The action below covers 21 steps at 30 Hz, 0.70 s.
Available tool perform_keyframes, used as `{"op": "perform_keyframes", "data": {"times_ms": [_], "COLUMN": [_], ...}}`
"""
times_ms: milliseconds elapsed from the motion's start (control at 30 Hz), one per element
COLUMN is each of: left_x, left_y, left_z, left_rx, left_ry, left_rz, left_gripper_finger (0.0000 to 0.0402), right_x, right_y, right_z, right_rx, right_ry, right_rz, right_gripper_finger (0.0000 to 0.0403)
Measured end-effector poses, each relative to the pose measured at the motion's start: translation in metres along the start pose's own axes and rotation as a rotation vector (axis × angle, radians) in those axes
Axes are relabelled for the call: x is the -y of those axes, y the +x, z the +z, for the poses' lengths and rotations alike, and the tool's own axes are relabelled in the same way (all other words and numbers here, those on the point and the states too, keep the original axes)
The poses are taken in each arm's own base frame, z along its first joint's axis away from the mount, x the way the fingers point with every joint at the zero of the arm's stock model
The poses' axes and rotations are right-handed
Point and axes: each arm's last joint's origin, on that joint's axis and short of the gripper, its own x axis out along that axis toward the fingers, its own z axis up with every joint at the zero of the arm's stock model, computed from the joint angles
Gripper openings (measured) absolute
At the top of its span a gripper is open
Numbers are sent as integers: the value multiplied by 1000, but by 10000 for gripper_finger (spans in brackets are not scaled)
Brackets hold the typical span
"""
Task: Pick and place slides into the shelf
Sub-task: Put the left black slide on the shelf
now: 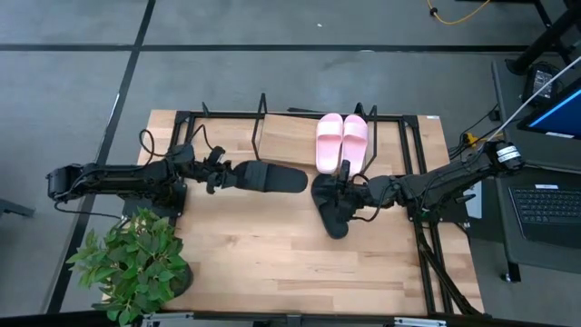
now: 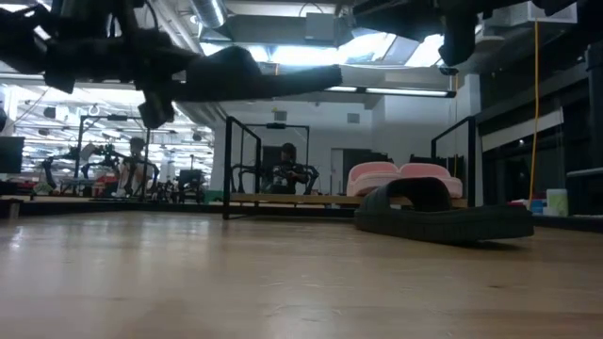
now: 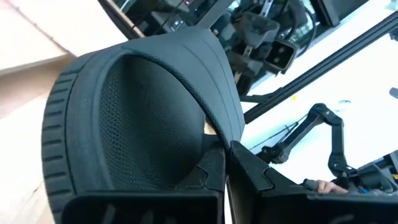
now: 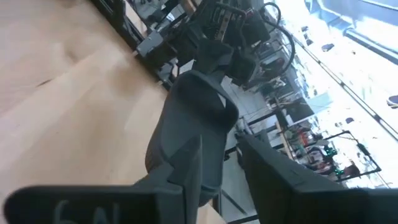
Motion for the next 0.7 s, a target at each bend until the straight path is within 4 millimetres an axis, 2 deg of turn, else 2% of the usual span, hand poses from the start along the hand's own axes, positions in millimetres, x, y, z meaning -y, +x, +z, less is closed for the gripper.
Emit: {"op": "perform_keyframes", "data": {"times_ms": [133, 333, 467, 700], "left_x": [5, 1, 4, 13], "left_y": [6, 21, 33, 48], "left_z": [6, 11, 20, 33], "left_rx": [7, -40, -72, -115], "left_ry": [-6, -28, 19, 43], "left_rz": [26, 65, 46, -9], "left_gripper_finger": [0, 0, 0, 0], "right_x": [3, 8, 10, 7], "right_y": [1, 6, 20, 51], "right_z": [0, 6, 16, 25], "right_rx": [8, 17, -2, -134], "right_ry": [-20, -106, -153, -307], "right_rz": [-24, -40, -27, 9], "right_gripper_finger": [123, 124, 124, 124]}}
